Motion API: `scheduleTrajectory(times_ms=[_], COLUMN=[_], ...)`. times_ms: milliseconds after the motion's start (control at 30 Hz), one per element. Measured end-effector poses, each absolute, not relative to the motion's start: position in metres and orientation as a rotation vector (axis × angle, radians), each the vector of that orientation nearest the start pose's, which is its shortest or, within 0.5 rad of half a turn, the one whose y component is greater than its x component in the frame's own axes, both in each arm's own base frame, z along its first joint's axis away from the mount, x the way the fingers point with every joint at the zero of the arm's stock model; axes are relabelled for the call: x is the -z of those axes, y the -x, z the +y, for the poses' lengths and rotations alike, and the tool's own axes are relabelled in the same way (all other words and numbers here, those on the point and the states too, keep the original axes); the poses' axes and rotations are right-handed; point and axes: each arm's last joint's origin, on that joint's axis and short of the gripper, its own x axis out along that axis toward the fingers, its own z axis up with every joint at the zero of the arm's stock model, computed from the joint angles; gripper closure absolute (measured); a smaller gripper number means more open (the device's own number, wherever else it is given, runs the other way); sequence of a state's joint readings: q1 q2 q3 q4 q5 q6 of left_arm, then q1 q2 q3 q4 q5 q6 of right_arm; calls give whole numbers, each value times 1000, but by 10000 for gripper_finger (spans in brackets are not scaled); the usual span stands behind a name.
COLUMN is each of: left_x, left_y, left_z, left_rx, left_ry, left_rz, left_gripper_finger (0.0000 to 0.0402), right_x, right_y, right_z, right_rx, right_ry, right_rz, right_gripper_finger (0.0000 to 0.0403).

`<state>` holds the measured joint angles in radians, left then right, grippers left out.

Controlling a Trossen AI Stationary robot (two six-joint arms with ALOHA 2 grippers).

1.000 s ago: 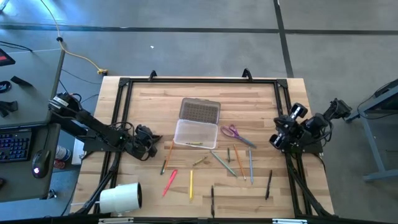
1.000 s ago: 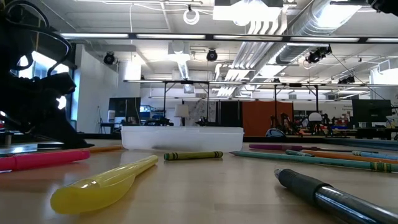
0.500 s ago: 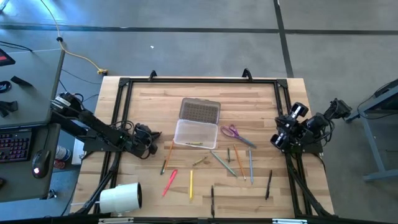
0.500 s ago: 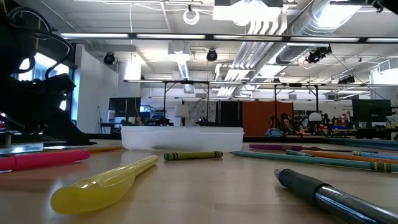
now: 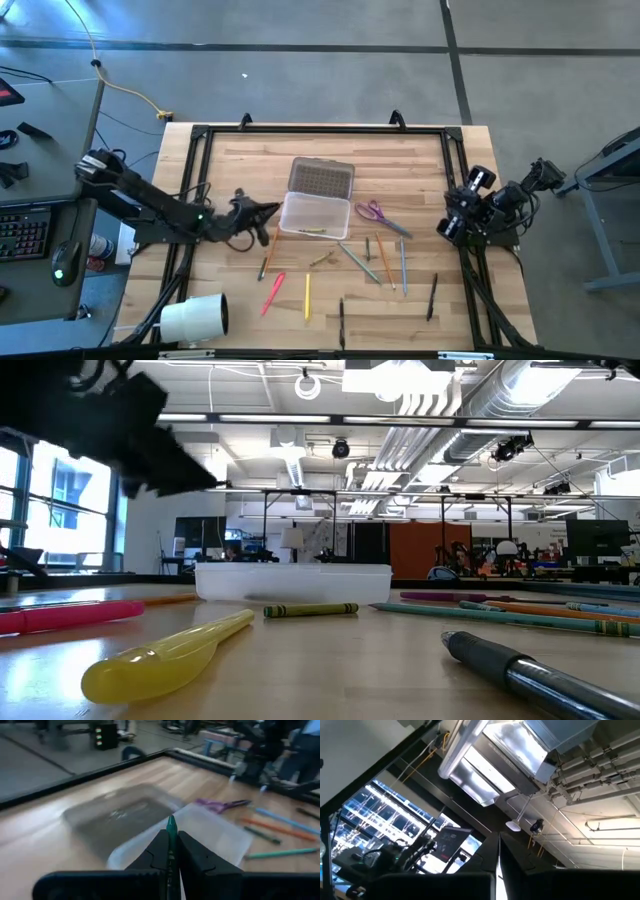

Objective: Pick & place school supplies into a supply box
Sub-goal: Put the green crayon into the black supply box

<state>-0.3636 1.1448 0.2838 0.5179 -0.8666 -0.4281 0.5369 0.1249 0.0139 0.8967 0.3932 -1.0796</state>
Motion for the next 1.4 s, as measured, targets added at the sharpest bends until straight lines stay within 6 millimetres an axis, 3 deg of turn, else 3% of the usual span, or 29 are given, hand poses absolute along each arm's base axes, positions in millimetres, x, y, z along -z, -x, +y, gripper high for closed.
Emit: scheduleTrajectory(times_ms=[100,233,400,600,733,967,1167,1400], left_x=[-186,-193,-168,-141,-136,-131,-134,-141], left_y=[-216,-246,-279,-311,-327,-341,-349,-351], left_z=[-39,-18,3,13,16,17,17,19], left_rx=[-485,-435,-403,-406,-402,-404,-398,-432], left_ry=[237,256,267,274,250,209,175,134], left_rz=[171,241,415,511,524,677,718,666], left_gripper_finger=[343,342,342,342,341,329,269,220], right_x=[-236,-237,-237,-237,-237,-235,-242,-257], right_y=[-70,-69,-69,-69,-69,-71,-79,-104], right_z=[30,30,30,29,29,28,23,37], right_rx=[230,221,225,240,236,233,403,376], right_ry=[689,690,689,679,669,558,406,356], right_rz=[-702,-719,-716,-705,-704,-665,-381,-168], right_gripper_finger=[402,402,402,402,402,402,402,402])
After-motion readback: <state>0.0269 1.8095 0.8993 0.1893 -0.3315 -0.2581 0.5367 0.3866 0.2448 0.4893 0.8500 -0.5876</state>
